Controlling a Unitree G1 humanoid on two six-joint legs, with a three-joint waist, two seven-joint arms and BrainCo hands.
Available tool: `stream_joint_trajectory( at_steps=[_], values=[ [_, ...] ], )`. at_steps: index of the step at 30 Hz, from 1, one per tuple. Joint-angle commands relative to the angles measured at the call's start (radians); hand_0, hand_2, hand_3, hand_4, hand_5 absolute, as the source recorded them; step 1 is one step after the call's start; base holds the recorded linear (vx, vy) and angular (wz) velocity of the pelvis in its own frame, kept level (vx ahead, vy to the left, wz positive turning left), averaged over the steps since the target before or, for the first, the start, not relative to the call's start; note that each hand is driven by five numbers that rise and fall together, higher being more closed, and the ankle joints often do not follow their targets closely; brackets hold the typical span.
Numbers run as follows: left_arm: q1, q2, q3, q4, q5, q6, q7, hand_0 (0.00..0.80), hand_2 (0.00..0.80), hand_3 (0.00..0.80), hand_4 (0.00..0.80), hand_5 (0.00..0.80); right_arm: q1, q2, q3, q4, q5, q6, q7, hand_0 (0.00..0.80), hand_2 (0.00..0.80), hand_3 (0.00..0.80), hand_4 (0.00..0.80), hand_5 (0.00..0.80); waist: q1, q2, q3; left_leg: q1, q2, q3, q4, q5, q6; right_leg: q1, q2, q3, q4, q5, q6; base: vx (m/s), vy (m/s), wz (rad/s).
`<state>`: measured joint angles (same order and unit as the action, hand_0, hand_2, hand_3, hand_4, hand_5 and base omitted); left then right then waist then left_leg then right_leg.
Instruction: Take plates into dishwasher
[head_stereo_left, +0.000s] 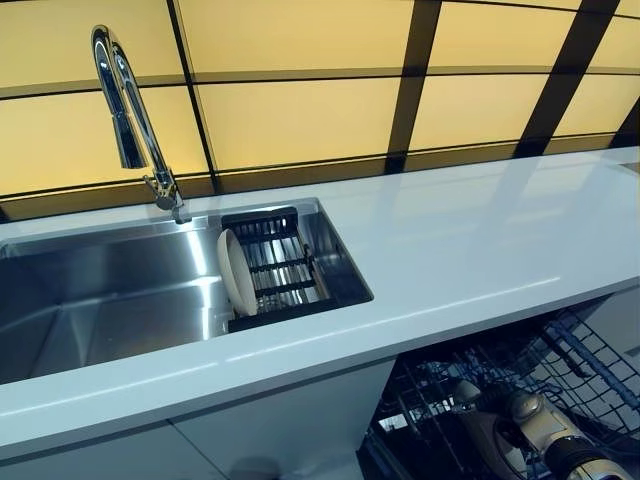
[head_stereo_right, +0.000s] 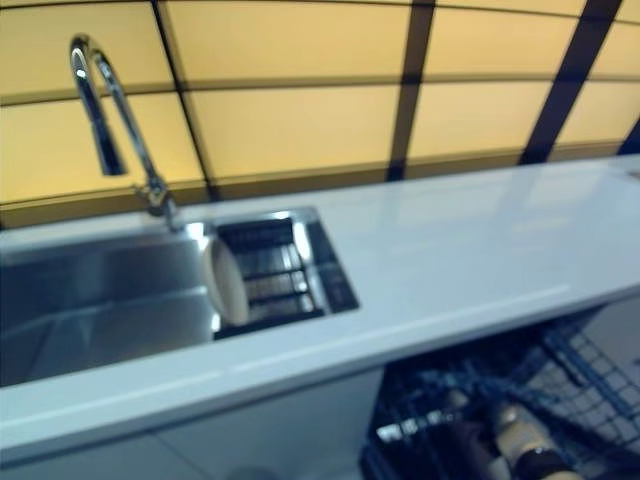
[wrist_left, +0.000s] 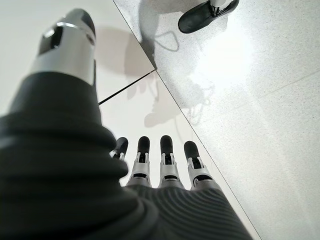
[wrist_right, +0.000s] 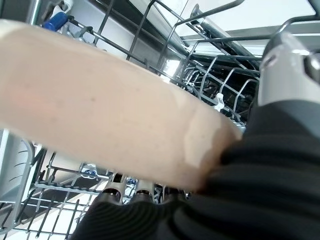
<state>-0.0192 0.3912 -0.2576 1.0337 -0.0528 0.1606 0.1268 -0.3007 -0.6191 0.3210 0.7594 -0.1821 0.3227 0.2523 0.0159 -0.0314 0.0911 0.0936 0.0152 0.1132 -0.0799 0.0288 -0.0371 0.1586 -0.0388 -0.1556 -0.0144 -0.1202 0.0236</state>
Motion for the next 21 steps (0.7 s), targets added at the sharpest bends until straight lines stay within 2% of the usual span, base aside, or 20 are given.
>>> stream_joint_trajectory(
  at_steps=[1, 9, 15, 21],
  values=[
    [-0.051, 0.016, 0.012, 0.008, 0.023, -0.009, 0.018, 0.0, 0.0, 0.0, 0.0, 0.0, -0.034, -0.041, 0.004, -0.037, 0.022, 0.011, -0.01, 0.0, 0.0, 0.0, 0.0, 0.0, 0.032, -0.049, 0.011, 0.014, -0.045, 0.001, 0.065, -0.096, 0.056, -0.102, -0.036, 0.029, -0.015, 0.177, 0.105, 0.0, 0.0, 0.0],
    [-0.045, 0.04, 0.056, -0.035, 0.025, 0.029, 0.009, 0.0, 0.0, 0.0, 0.0, 0.0, -0.024, -0.163, -0.072, -0.232, -0.005, 0.067, 0.033, 0.0, 0.0, 0.0, 0.0, 0.0, 0.01, -0.063, 0.024, 0.017, -0.039, 0.008, 0.067, -0.098, 0.058, -0.11, -0.03, 0.046, -0.004, 0.183, 0.108, -0.006, -0.007, -0.03],
    [-0.046, 0.057, 0.079, -0.042, 0.022, 0.043, 0.007, 0.0, 0.0, 0.0, 0.0, 0.0, -0.042, -0.299, -0.152, -0.291, -0.031, 0.077, 0.095, 0.0, 0.0, 0.0, 0.0, 0.0, -0.009, -0.075, 0.028, 0.019, -0.036, 0.015, 0.066, -0.1, 0.06, -0.115, -0.023, 0.058, -0.001, 0.185, 0.107, -0.01, -0.005, -0.04],
    [-0.034, 0.066, 0.09, -0.038, 0.019, 0.037, 0.007, 0.0, 0.0, 0.0, 0.0, 0.0, -0.057, -0.419, -0.237, -0.31, -0.019, 0.067, 0.106, 0.0, 0.0, 0.0, 0.0, 0.0, -0.021, -0.081, 0.021, 0.019, -0.036, 0.021, 0.065, -0.101, 0.06, -0.118, -0.018, 0.068, -0.001, 0.185, 0.107, -0.009, 0.012, -0.08]
  ],
)
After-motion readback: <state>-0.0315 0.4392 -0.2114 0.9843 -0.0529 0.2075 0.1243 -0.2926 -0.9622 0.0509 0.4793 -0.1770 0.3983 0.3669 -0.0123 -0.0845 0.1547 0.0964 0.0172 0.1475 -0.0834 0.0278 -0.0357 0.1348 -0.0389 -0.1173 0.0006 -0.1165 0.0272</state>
